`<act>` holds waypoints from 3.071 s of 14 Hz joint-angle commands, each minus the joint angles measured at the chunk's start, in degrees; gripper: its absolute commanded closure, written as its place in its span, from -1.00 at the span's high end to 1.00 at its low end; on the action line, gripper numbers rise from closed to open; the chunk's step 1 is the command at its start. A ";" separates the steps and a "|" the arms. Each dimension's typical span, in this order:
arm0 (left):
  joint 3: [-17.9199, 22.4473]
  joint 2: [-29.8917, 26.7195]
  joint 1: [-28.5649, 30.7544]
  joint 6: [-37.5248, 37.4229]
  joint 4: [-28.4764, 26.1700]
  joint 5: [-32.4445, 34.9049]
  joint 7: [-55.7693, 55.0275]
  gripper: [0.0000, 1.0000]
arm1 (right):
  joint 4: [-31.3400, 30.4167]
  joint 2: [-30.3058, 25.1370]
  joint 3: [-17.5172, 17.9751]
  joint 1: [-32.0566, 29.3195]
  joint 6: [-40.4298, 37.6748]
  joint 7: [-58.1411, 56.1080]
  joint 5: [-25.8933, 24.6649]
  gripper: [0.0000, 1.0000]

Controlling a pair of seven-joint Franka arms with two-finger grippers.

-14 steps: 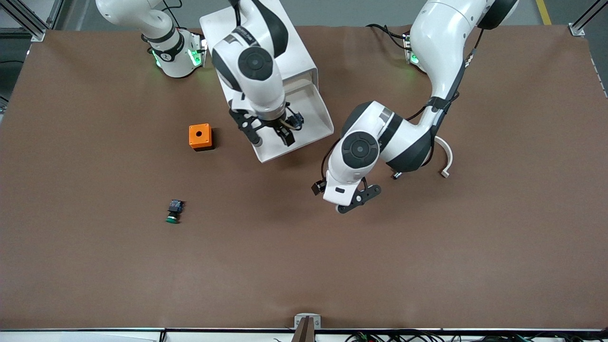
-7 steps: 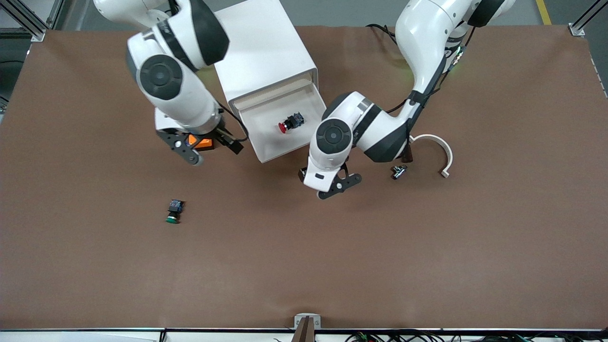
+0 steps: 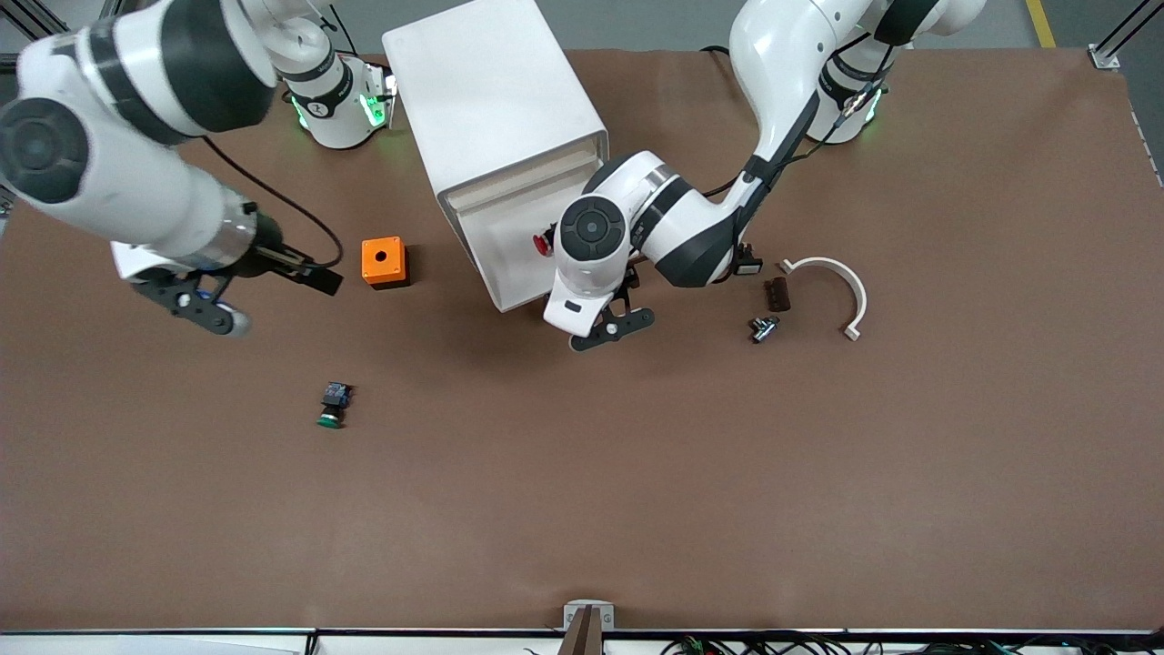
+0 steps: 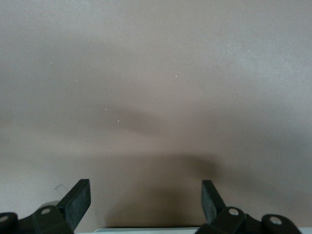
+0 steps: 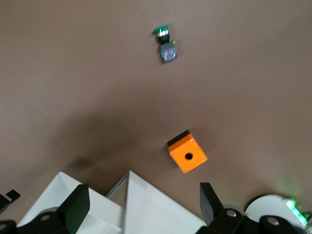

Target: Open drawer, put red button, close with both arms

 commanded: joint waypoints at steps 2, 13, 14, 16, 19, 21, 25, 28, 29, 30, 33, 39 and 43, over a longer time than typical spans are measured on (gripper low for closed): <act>0.20 0.58 -1.57 0.98 -0.71 0.54 -0.40 1.00 | 3.74 0.45 1.08 -5.31 -4.64 -13.40 -5.66 1.00; -0.06 0.67 -7.19 0.98 -0.62 -8.59 -0.23 1.00 | 7.87 0.53 1.08 -12.78 -4.92 -33.74 -6.47 1.00; -0.06 0.67 -7.37 0.98 -0.71 -9.29 -0.23 1.00 | 8.49 0.53 1.08 -13.39 -4.92 -33.83 -7.08 1.00; -0.06 0.75 -8.16 0.98 -0.71 -9.65 -0.23 1.00 | 8.84 0.53 1.17 -15.41 -5.53 -34.18 -6.74 1.00; -0.23 0.84 -8.60 0.98 -0.88 -11.22 -0.23 1.00 | 9.72 0.53 1.08 -15.77 -6.24 -34.18 -6.65 1.00; -0.32 0.84 -8.60 0.98 -0.97 -13.86 -0.23 1.00 | 10.60 -0.16 1.08 -15.69 -7.63 -34.10 -6.74 1.00; -0.32 0.93 -9.39 0.98 -1.06 -16.15 -0.23 1.00 | 14.55 -0.52 1.17 -18.15 -15.97 -33.75 -4.98 1.00; -0.24 1.28 -10.27 0.98 -1.15 -16.60 -0.23 1.00 | 14.21 -2.53 1.34 -17.97 -16.52 -33.92 -5.41 1.00; -0.32 1.28 -10.36 0.98 -1.67 -16.77 -0.23 1.00 | 14.12 -2.54 1.61 -17.45 -16.70 -33.92 -6.03 1.00; -0.32 1.19 -10.53 0.98 -1.94 -16.86 -0.23 1.00 | 13.86 -2.54 1.61 -17.10 -16.96 -33.92 -6.21 1.00; -0.32 1.19 -10.53 0.98 -1.94 -19.75 -0.31 1.00 | 10.88 -3.68 1.70 -16.74 -17.13 -33.74 -5.94 1.00; -0.32 1.02 -10.53 0.98 -1.94 -21.87 -0.40 1.00 | -3.53 -14.66 1.43 -16.65 -9.59 -33.04 -4.98 1.00; -0.32 0.84 -10.27 0.89 -1.85 -21.87 -0.40 1.00 | -9.43 -19.15 1.43 -16.48 -3.78 -33.04 -4.89 1.00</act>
